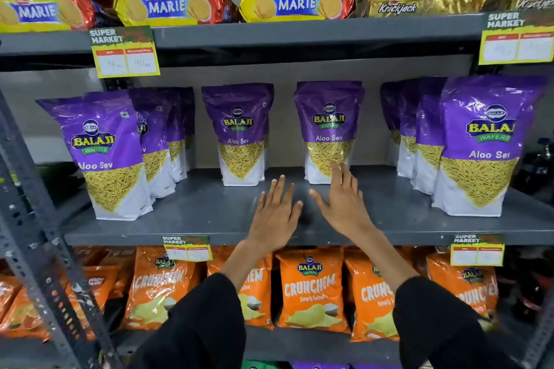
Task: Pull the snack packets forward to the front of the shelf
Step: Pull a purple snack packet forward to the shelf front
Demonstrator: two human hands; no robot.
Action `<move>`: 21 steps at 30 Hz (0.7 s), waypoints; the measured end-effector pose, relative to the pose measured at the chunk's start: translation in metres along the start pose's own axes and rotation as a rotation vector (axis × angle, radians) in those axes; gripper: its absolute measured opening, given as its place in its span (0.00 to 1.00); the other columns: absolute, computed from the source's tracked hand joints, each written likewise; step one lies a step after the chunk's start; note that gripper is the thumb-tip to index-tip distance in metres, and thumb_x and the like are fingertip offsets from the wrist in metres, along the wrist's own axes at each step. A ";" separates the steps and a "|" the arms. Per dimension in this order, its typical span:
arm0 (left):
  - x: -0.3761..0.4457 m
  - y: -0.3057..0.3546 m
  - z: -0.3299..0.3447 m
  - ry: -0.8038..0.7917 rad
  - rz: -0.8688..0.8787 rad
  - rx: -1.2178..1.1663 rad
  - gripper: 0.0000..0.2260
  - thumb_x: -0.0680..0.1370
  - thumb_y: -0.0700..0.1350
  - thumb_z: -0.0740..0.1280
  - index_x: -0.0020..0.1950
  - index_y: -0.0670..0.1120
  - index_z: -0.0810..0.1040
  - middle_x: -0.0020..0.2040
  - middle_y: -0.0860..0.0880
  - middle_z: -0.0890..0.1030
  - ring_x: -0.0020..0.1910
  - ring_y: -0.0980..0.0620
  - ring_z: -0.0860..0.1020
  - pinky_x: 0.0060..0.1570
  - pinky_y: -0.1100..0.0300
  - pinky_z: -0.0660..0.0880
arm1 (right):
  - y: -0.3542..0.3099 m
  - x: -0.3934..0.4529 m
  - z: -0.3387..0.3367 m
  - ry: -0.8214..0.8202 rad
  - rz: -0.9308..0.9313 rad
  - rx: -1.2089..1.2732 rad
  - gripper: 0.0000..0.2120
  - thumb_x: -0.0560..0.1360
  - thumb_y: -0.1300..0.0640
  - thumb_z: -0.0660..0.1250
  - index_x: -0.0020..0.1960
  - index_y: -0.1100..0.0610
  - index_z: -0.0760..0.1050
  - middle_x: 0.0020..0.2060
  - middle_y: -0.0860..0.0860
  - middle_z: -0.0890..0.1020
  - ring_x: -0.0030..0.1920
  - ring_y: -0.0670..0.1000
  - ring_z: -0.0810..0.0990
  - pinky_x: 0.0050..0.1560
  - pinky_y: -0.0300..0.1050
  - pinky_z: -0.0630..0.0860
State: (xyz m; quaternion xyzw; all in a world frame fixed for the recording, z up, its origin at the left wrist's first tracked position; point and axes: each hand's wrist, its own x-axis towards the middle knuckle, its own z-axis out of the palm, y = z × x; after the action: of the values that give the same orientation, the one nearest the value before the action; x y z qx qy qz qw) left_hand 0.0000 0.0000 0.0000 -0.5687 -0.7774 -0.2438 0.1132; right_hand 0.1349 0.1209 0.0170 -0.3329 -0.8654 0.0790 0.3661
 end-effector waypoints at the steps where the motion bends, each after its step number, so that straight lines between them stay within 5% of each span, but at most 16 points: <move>1: 0.008 -0.003 0.004 -0.058 -0.036 -0.018 0.28 0.85 0.58 0.46 0.83 0.48 0.52 0.84 0.47 0.45 0.83 0.48 0.43 0.80 0.45 0.44 | 0.003 0.011 0.005 -0.041 0.043 0.004 0.44 0.78 0.36 0.61 0.81 0.57 0.45 0.80 0.61 0.55 0.78 0.65 0.58 0.69 0.68 0.67; 7: 0.051 -0.020 0.013 -0.332 -0.166 0.003 0.29 0.85 0.58 0.45 0.83 0.47 0.48 0.84 0.47 0.45 0.83 0.47 0.43 0.80 0.44 0.41 | 0.011 0.071 0.026 -0.053 0.245 0.071 0.57 0.72 0.40 0.74 0.81 0.61 0.38 0.79 0.65 0.48 0.78 0.70 0.52 0.69 0.72 0.64; 14: 0.063 -0.031 0.022 -0.422 -0.148 0.075 0.29 0.85 0.58 0.45 0.83 0.47 0.47 0.84 0.48 0.43 0.83 0.47 0.43 0.80 0.41 0.41 | 0.017 0.111 0.049 0.039 0.402 0.147 0.65 0.66 0.44 0.80 0.81 0.60 0.36 0.79 0.67 0.41 0.79 0.72 0.45 0.70 0.76 0.60; 21: 0.065 -0.035 0.028 -0.413 -0.133 0.091 0.29 0.84 0.58 0.45 0.83 0.47 0.48 0.84 0.49 0.47 0.83 0.47 0.45 0.80 0.40 0.42 | 0.016 0.121 0.063 0.075 0.422 0.147 0.66 0.65 0.49 0.82 0.82 0.59 0.36 0.80 0.67 0.42 0.78 0.73 0.53 0.70 0.74 0.63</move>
State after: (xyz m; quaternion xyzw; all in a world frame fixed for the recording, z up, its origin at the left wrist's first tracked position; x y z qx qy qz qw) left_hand -0.0517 0.0600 -0.0033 -0.5483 -0.8301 -0.0937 -0.0390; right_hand 0.0386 0.2168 0.0356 -0.4816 -0.7543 0.2044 0.3967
